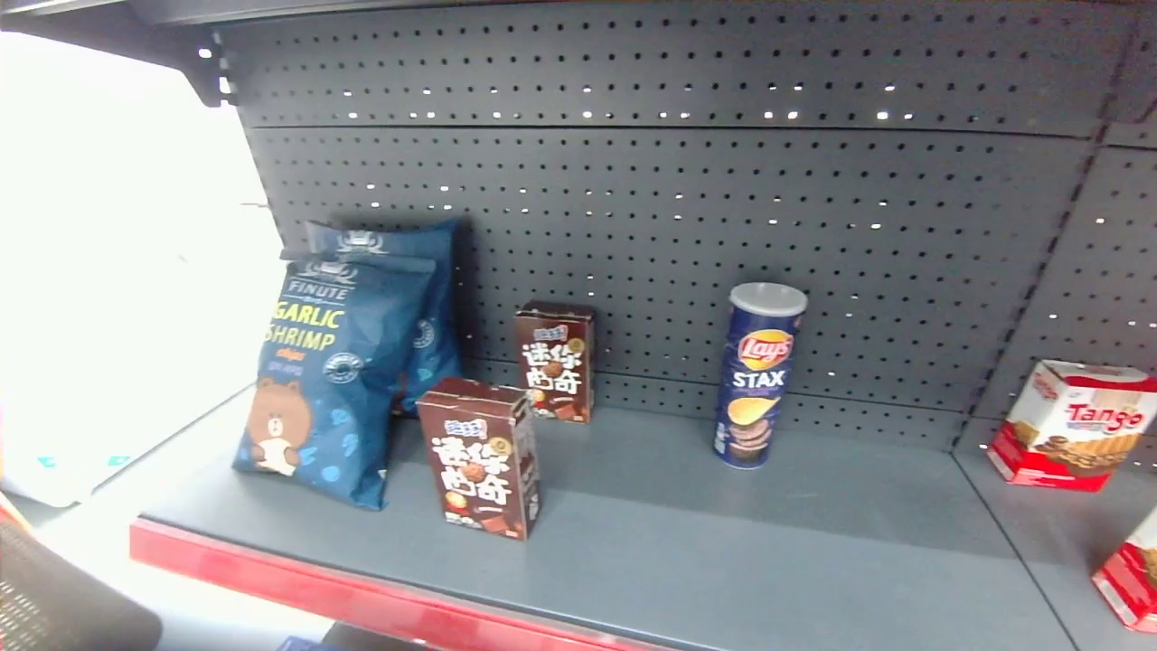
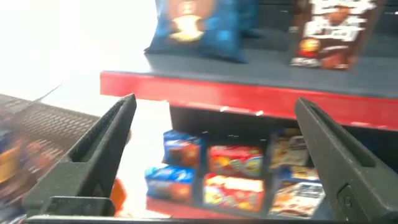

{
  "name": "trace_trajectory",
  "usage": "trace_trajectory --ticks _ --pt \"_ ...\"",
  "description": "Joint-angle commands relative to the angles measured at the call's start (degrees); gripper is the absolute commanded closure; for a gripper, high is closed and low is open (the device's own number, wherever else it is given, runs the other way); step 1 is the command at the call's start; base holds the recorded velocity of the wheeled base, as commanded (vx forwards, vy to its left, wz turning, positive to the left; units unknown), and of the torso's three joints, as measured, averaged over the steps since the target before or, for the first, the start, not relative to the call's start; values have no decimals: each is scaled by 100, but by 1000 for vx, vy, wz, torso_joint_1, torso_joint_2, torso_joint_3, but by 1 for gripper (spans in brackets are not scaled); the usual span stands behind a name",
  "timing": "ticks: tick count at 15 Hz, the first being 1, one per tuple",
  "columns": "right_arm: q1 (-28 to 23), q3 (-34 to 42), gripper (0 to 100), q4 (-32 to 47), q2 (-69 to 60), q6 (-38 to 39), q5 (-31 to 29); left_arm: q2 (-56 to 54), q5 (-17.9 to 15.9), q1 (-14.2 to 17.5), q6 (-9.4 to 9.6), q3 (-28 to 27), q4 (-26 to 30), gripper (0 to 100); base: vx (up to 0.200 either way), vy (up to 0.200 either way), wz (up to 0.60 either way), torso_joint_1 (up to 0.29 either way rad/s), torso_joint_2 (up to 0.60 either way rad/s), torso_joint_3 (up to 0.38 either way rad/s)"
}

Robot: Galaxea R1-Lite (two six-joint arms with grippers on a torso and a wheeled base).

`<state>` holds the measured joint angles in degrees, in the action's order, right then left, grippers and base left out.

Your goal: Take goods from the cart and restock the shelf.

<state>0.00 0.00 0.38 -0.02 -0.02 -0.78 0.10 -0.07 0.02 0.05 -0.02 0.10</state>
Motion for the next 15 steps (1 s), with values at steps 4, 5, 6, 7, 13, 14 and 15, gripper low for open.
trace_trajectory --ticks 4,5,6,7,13,14,15 --pt "0 0 0 -3 2 -6 -1 -1 -1 6 4 2 -1 0 0 0 600 1 4 -1" --pt "0 0 0 -3 2 -6 -1 -1 -1 6 4 2 -1 0 0 0 600 2 -2 2" --pt "0 0 0 -3 2 -6 -1 -1 7 6 4 2 -1 0 0 0 600 -2 2 2" --pt "0 0 0 -3 2 2 -1 -1 -1 -2 -5 2 -1 0 0 0 600 2 -2 7" --pt "0 0 0 -3 2 -6 -1 -1 7 6 4 2 -1 0 0 0 500 2 3 4" --pt "0 0 0 -3 2 -6 -1 -1 16 6 4 2 -1 0 -200 0 0 2 12 2" --pt "0 0 0 -3 2 -6 -1 -1 7 6 4 2 -1 0 -200 0 0 2 2 2"
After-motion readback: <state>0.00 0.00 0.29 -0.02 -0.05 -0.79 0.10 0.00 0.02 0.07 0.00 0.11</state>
